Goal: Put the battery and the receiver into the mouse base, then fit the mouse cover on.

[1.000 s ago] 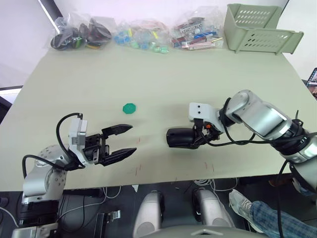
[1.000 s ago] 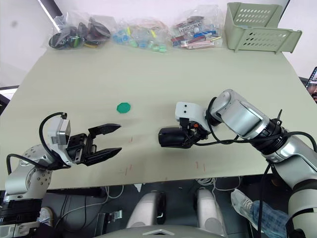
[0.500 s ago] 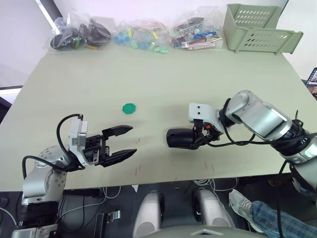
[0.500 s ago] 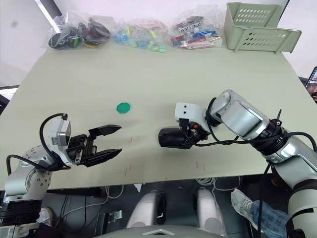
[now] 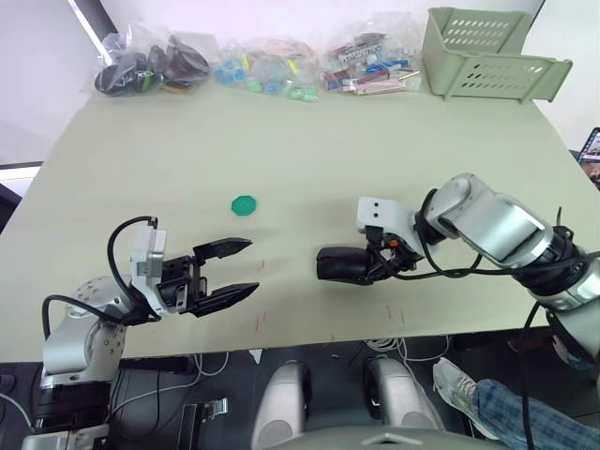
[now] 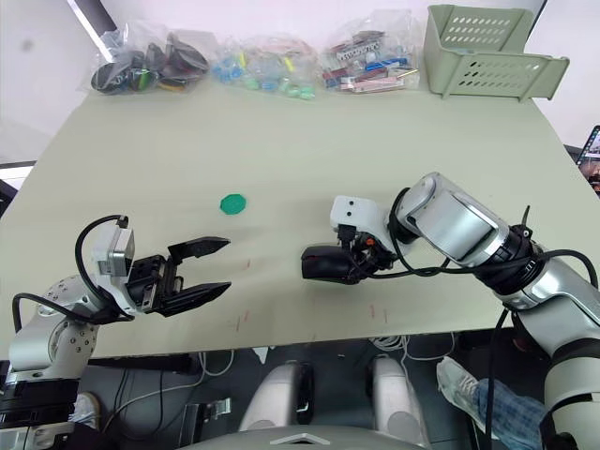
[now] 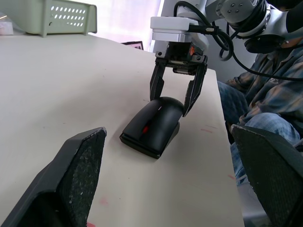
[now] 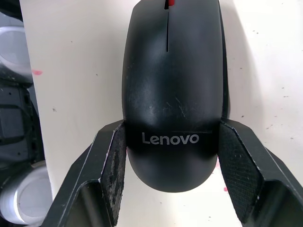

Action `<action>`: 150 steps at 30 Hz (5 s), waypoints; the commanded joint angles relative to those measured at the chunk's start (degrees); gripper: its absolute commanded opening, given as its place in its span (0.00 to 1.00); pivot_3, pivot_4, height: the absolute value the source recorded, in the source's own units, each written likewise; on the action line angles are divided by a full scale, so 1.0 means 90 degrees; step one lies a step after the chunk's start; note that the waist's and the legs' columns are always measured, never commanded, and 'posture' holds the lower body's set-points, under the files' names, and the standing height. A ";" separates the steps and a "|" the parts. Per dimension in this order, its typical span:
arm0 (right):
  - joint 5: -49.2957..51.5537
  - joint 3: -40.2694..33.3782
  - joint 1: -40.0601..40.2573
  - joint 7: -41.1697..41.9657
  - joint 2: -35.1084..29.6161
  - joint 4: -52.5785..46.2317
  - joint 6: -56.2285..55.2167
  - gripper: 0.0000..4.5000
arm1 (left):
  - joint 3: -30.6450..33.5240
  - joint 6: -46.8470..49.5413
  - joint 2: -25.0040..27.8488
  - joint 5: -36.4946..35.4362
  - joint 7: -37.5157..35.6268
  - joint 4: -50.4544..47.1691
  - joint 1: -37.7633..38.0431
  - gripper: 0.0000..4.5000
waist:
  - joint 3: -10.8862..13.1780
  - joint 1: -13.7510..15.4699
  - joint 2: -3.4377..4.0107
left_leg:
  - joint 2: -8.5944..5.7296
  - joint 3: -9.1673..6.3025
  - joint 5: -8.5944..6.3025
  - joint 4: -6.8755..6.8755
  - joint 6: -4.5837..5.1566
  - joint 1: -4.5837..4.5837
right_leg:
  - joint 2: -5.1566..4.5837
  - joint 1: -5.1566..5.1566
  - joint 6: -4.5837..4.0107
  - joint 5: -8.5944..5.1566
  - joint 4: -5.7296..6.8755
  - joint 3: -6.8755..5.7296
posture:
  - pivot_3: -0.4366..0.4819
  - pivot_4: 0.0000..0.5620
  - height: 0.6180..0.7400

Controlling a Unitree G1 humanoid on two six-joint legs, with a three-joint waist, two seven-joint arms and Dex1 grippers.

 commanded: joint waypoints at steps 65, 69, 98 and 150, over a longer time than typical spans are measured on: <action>0.0548 0.0083 -0.0077 -0.1191 0.0225 -0.0269 0.0545 0.50 | 0.0004 -0.0286 -0.0148 0.0194 -0.0131 0.0065 0.0084 1.00 | -0.0008 -0.0006 -0.0007 | 0.0006 -0.0004 0.0003 0.0014 -0.0004 0.0010 | 0.0015 0.0013 -0.0008 0.0006 0.0006 -0.0005 | 0.48 0.27 1.00; 0.0565 0.0082 -0.0065 -0.1214 0.0263 -0.0296 0.0587 0.50 | -0.0001 -0.0287 -0.0161 0.0193 -0.0130 0.0050 0.0101 1.00 | -0.0008 -0.0007 -0.0007 | 0.0006 -0.0003 0.0003 0.0014 -0.0004 0.0010 | 0.0014 0.0013 -0.0008 0.0006 0.0006 -0.0005 | 0.48 0.27 1.00; 0.0625 -0.0335 -0.0092 -0.1456 0.0303 -0.0677 0.0716 0.92 | -0.0010 -0.0259 -0.0151 0.0194 -0.0149 0.0075 0.0095 1.00 | -0.0010 -0.0003 -0.0009 | 0.0008 -0.0003 0.0003 0.0014 -0.0004 0.0005 | 0.0014 0.0012 -0.0009 0.0007 0.0004 -0.0005 | 0.48 0.27 1.00; 0.0545 -0.2604 0.4060 -0.2060 0.0662 -0.0790 -0.3366 0.92 | 0.0100 -0.0193 0.0202 0.0215 -0.0636 0.0462 -0.0159 1.00 | -0.0017 0.0038 -0.0022 | 0.0004 -0.0011 0.0003 0.0015 -0.0005 0.0015 | 0.0020 0.0027 -0.0007 0.0006 0.0000 -0.0010 | 0.48 0.27 1.00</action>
